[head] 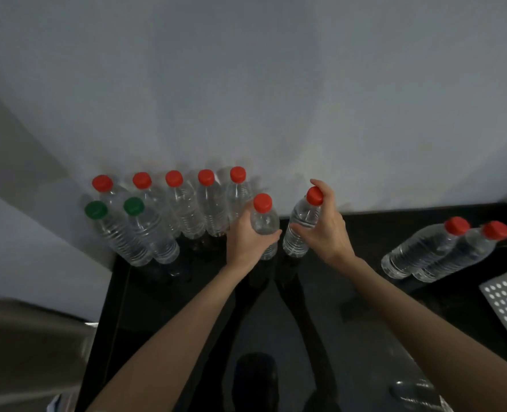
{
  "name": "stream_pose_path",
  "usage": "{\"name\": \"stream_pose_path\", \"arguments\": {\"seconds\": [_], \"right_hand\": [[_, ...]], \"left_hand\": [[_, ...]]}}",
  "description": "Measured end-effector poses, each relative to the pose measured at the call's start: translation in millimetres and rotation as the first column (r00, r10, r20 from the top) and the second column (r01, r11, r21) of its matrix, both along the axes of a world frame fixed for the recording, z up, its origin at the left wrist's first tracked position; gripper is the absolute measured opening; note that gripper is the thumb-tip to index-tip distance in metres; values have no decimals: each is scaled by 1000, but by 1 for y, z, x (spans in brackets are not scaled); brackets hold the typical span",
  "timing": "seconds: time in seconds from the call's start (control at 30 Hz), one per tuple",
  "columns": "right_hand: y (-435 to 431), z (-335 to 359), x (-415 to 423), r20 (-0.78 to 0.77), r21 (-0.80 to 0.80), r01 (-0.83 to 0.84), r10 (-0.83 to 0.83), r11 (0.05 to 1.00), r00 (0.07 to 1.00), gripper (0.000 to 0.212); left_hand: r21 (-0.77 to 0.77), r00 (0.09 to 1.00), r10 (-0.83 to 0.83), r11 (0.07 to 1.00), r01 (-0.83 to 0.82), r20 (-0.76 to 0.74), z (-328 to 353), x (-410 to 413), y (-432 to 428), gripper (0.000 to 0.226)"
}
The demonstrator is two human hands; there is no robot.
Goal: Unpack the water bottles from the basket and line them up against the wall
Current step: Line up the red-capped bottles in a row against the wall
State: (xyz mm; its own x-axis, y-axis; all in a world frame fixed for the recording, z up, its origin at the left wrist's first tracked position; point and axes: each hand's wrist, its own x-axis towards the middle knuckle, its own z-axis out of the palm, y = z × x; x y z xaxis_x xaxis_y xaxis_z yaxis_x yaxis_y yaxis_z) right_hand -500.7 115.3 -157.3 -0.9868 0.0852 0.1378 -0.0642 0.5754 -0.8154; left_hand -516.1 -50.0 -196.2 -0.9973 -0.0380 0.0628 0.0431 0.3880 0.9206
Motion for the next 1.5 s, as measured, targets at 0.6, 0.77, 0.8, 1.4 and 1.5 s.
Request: {"name": "stream_pose_path", "arguments": {"seconds": [0.6,0.77,0.8,1.4,1.5], "right_hand": [[14,-45,-32,79,-47,-71,74,996,994,69],[12,-49,-29,103,-25,-64,66,998,992,63],[12,-49,-29,110,-28,-60,63,998,992,63],[6,-52,-58,65,-92,-50,56,995,996,69],[4,-52,-70,67,-84,-43,49,996,997,73]], "left_hand": [[83,995,-71,994,65,72,-36,-12,12,60],[541,749,-22,705,-458,662,-41,16,18,57],[619,663,-137,530,-579,736,-42,15,18,60],[679,635,-318,39,-733,704,-47,-35,15,67],[682,644,-297,33,-731,705,-51,-46,16,69]]}}
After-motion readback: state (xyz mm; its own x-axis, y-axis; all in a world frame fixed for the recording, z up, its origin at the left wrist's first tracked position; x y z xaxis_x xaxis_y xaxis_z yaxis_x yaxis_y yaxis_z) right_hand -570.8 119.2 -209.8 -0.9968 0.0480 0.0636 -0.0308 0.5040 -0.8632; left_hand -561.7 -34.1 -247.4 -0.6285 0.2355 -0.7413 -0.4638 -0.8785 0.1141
